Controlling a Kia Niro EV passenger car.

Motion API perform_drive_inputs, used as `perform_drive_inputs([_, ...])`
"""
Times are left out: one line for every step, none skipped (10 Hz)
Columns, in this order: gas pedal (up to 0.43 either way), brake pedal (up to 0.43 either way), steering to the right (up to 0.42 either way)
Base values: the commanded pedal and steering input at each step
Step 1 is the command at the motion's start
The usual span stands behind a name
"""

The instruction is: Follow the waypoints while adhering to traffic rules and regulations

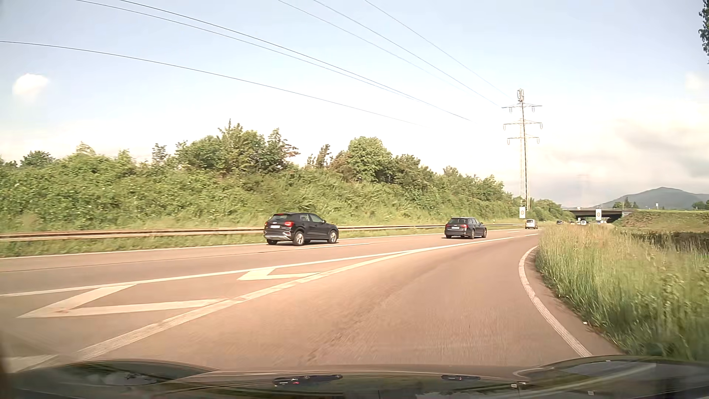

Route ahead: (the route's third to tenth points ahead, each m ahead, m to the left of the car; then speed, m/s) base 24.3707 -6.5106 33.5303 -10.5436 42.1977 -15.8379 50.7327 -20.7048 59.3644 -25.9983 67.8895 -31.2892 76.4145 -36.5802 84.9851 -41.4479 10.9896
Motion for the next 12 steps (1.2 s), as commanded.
perform_drive_inputs([0.22,0.0,0.15])
perform_drive_inputs([0.22,0.0,0.144])
perform_drive_inputs([0.24,0.0,0.135])
perform_drive_inputs([0.248,0.0,0.125])
perform_drive_inputs([0.26,0.0,0.117])
perform_drive_inputs([0.268,0.0,0.113])
perform_drive_inputs([0.268,0.0,0.112])
perform_drive_inputs([0.287,0.0,0.11])
perform_drive_inputs([0.299,0.0,0.107])
perform_drive_inputs([0.299,0.0,0.102])
perform_drive_inputs([0.319,0.0,0.097])
perform_drive_inputs([0.319,0.0,0.089])
